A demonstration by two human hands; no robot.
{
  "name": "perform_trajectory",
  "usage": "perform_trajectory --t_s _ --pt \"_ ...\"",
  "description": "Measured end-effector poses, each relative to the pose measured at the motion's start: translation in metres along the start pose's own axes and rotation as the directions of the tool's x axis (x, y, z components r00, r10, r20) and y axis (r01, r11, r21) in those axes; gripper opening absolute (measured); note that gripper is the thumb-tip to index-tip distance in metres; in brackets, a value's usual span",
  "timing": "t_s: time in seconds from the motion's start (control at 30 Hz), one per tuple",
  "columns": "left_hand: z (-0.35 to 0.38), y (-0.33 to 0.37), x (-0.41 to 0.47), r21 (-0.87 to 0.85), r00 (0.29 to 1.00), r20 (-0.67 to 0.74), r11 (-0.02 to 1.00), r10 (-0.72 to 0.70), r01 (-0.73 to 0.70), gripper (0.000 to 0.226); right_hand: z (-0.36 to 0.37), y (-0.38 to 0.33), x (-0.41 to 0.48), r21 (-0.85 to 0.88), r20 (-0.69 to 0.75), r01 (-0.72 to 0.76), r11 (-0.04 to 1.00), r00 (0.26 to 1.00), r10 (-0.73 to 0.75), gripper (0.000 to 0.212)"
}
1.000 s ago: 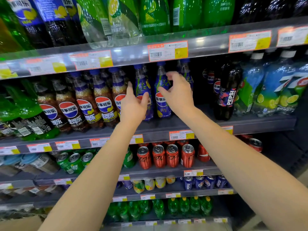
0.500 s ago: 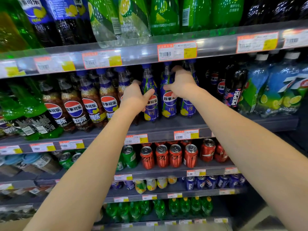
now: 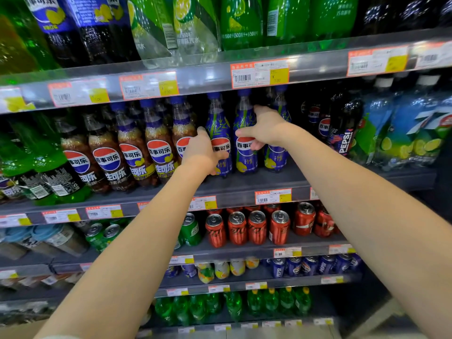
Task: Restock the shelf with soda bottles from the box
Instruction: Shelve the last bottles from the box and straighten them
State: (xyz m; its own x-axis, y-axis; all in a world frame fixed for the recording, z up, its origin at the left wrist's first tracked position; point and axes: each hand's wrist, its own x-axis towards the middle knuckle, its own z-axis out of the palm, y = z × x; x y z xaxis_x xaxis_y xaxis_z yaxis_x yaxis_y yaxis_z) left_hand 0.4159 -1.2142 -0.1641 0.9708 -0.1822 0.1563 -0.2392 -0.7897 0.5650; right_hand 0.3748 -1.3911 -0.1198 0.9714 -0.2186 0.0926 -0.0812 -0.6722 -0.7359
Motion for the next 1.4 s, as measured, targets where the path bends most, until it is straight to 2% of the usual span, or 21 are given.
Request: perform_trajectory --t_s 0.23,0.4,0.53,0.77,0.97,1.13,1.3,1.4 --pt "0.001 0.002 -0.002 -0.009 1.000 -0.005 1.000 0.001 -0.001 0.068 -0.001 0.000 -0.005 -0.009 0.021 -0.004 1.000 1.000 0.005 0.081" --pt "-0.001 0.007 -0.007 -0.001 1.000 0.019 1.000 -0.014 0.014 0.062 0.002 0.003 -0.002 0.026 0.006 -0.037 0.999 0.999 0.036 0.098" --pt "-0.005 0.011 -0.010 -0.022 1.000 0.021 1.000 -0.017 0.018 0.068 0.005 0.008 -0.004 0.052 0.008 -0.026 0.998 1.000 0.026 0.105" --pt "-0.014 0.018 -0.003 -0.061 1.000 -0.011 0.998 -0.027 0.026 0.058 0.012 0.012 -0.005 -0.030 -0.029 -0.052 0.998 0.998 0.051 0.098" --pt "-0.019 0.011 0.007 -0.132 0.997 0.075 0.991 -0.018 0.028 0.034 0.012 0.018 0.000 -0.043 -0.031 -0.030 0.999 0.999 0.029 0.101" --pt "-0.023 0.010 0.011 -0.118 0.992 0.127 0.993 0.010 0.005 0.030 0.013 0.016 -0.005 0.036 -0.025 -0.052 0.998 0.998 0.053 0.095" --pt "-0.025 0.009 0.013 -0.132 0.991 0.130 0.991 -0.008 0.025 0.030 0.014 0.006 -0.016 0.054 -0.110 -0.071 0.996 0.991 0.076 0.090" --pt "-0.026 0.010 0.009 -0.142 0.992 0.123 0.990 0.005 0.012 0.035 0.010 -0.001 -0.024 0.123 -0.229 -0.027 0.992 0.972 0.055 0.084"
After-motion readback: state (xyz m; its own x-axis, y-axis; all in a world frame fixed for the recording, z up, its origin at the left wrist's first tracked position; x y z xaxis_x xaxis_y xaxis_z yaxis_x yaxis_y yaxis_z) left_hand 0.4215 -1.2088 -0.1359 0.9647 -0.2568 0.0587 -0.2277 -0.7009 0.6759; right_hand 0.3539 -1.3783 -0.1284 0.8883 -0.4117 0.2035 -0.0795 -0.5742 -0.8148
